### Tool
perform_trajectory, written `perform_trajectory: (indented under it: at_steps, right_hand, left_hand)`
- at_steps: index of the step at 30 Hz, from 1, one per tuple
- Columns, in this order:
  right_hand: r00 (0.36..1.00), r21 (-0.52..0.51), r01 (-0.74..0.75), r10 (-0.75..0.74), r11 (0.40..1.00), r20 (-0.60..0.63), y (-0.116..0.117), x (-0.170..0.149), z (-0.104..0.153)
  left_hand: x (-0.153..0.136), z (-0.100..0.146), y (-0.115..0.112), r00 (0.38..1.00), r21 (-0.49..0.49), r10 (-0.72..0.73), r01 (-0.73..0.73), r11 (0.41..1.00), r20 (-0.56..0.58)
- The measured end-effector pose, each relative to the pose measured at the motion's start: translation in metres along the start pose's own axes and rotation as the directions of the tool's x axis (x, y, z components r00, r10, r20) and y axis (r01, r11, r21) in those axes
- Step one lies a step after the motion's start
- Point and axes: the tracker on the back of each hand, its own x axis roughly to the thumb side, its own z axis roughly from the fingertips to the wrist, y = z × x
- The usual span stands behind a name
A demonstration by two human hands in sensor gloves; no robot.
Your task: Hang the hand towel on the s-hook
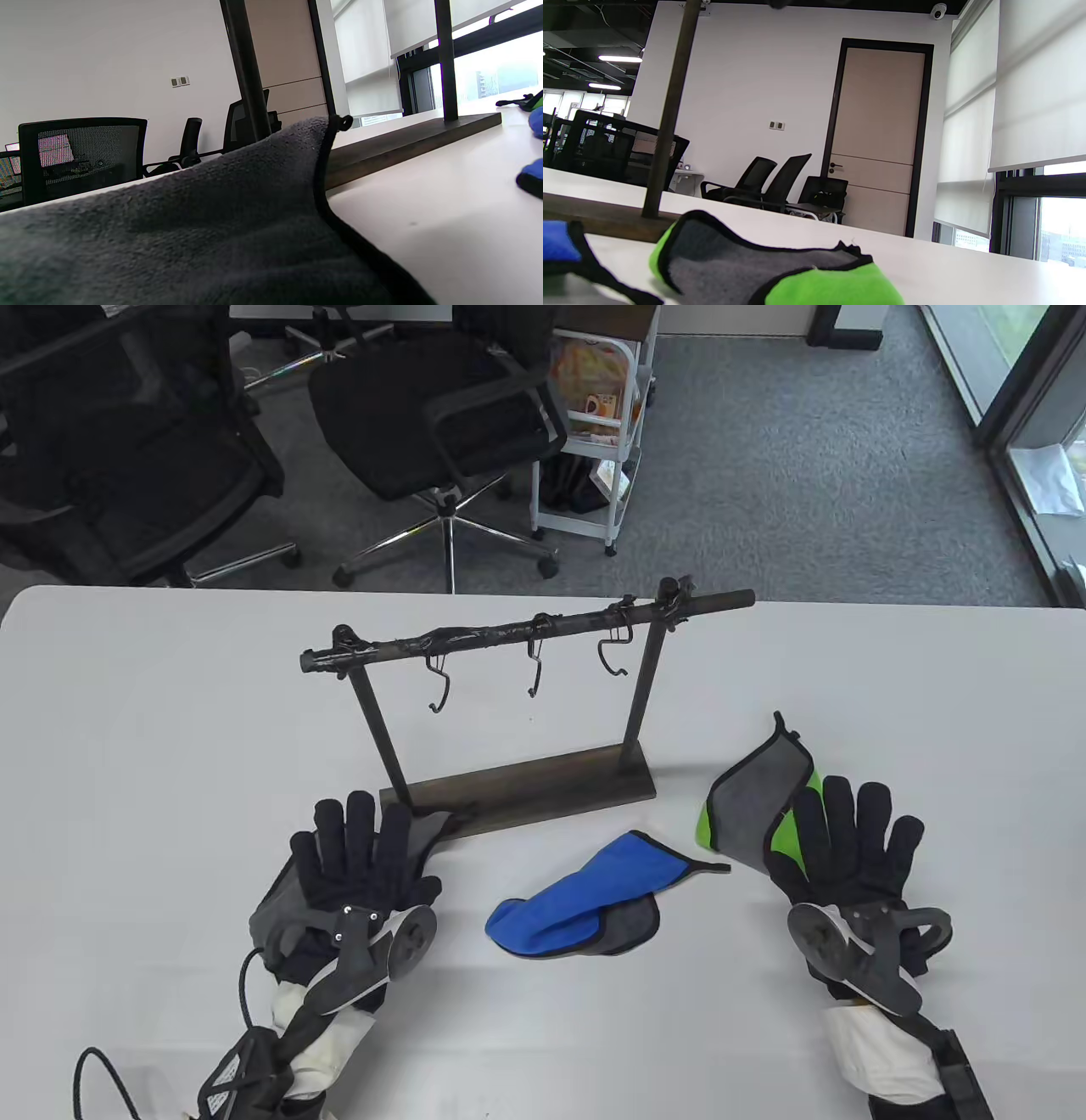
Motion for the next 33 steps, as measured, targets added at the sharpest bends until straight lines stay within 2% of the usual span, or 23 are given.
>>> perform_trajectory:
  at_steps: [25, 33]
  right_hand:
    - [1.0, 0.023, -0.008, 0.008, 1.0, 0.001, -0.001, 0.001, -0.001]
    - [1.0, 0.025, -0.005, 0.006, 1.0, -0.024, -0.001, -0.005, -0.003]
  left_hand:
    - [-0.001, -0.002, 0.001, 1.0, -0.02, -0.003, 0.003, 1.0, -0.008]
    - [0.001, -0.007, 0.018, 1.0, 0.019, 0.015, -0.015, 1.0, -0.027]
